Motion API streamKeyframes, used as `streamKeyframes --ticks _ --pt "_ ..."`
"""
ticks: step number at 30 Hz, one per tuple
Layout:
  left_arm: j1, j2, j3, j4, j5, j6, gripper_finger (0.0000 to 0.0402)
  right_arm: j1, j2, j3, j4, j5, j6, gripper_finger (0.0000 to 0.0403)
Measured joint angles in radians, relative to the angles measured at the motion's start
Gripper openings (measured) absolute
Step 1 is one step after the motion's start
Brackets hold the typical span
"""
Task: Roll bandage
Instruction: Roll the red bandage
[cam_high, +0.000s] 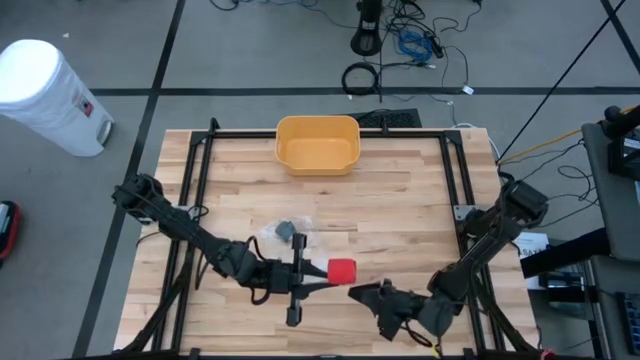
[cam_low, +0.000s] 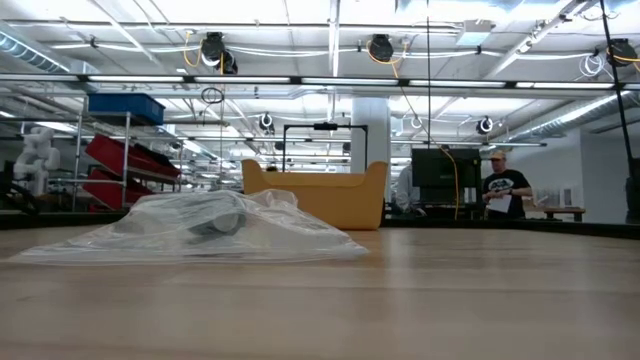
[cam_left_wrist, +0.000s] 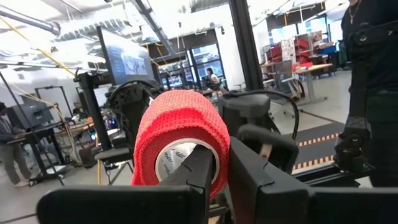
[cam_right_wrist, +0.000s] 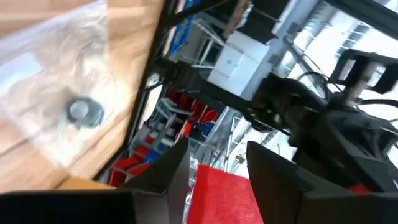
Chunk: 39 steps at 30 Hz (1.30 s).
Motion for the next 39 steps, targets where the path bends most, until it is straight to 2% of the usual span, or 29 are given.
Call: streamKeyframes --ticks 6,10,15,22,39 --pt "-0.014 0.000 0.000 0.000 0.000 0.001 0.0042 -0.034 0.002 0.005 -0.085 0.013 -0.028 0.0174" --pt "-0.022 0.000 0.000 -0.006 0.000 0.001 0.0042 -0.056 0.002 0.005 -0.112 0.013 -0.102 0.0184" --pt "-0.024 0.000 0.000 -0.007 -0.002 0.001 0.0042 -0.060 0.002 0.020 -0.112 0.013 -0.182 0.0185" --pt "-0.026 0.000 0.000 -0.061 -0.061 0.000 0.0042 -0.048 0.002 0.066 -0.109 0.012 -0.242 0.0185" --pt "-0.026 -0.005 0.000 -0.056 -0.063 -0.026 0.0042 -0.095 0.005 0.068 -0.168 0.009 -0.311 0.0185"
